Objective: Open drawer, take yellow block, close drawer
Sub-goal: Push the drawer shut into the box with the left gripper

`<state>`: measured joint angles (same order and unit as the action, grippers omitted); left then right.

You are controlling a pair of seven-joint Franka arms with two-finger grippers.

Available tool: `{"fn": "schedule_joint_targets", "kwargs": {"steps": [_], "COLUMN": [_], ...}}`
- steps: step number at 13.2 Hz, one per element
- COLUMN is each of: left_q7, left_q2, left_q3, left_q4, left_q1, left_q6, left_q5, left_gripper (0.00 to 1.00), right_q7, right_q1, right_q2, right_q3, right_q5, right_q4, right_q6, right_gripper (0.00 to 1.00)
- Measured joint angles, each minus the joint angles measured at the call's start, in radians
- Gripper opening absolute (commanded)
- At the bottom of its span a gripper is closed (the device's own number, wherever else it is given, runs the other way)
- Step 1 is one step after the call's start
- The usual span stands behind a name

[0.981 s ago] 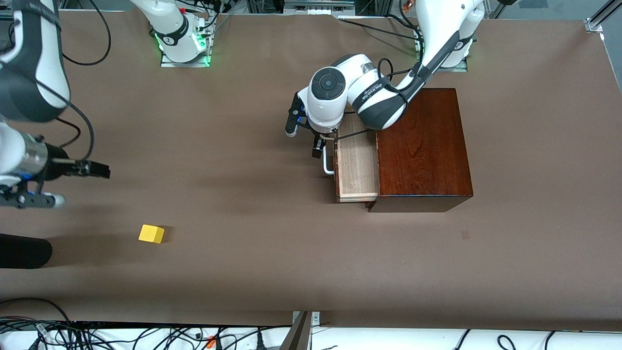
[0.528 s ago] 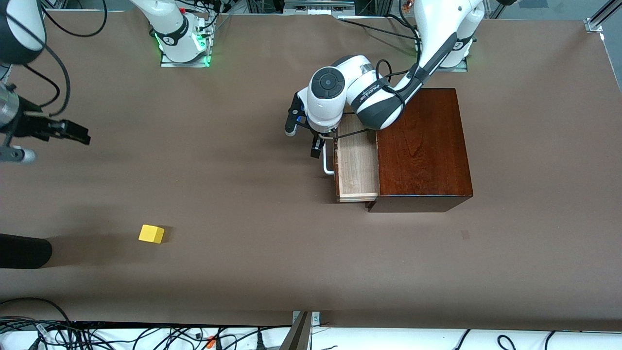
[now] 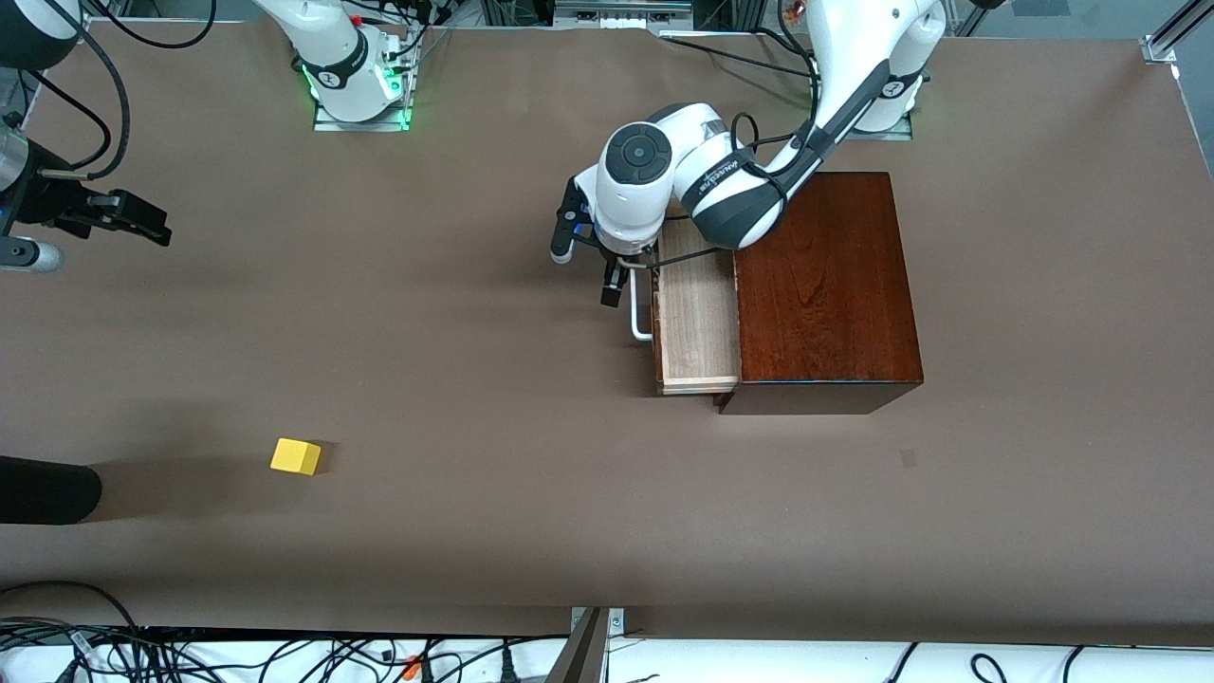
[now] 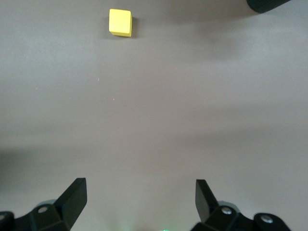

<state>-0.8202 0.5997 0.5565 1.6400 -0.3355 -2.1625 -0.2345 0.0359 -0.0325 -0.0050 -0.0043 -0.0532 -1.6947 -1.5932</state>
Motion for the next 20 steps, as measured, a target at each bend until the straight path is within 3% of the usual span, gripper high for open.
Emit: {"fn": "schedule_joint_targets", "kwargs": {"steps": [10,20], "left_q7": [0.015,0.062], "left_q2": [0.013,0.013], "left_q3": [-0.002,0.014], "left_q4": [0.016,0.003], "left_q1": [-0.008,0.031], "left_q6": [-0.001,0.118], "left_q5": [-0.042,-0.046], "left_gripper": [1.00,1.00], "right_q7": [0.000,0.002], "right_q1": [0.000,0.000], "right_q2": [0.017,0.017], "right_q3": [0.000,0.003], "right_q5": [0.000,0.055], "right_q4": [0.060,0.062], "right_q6": [0.028,0.027], "right_gripper": [1.00,1.00]}}
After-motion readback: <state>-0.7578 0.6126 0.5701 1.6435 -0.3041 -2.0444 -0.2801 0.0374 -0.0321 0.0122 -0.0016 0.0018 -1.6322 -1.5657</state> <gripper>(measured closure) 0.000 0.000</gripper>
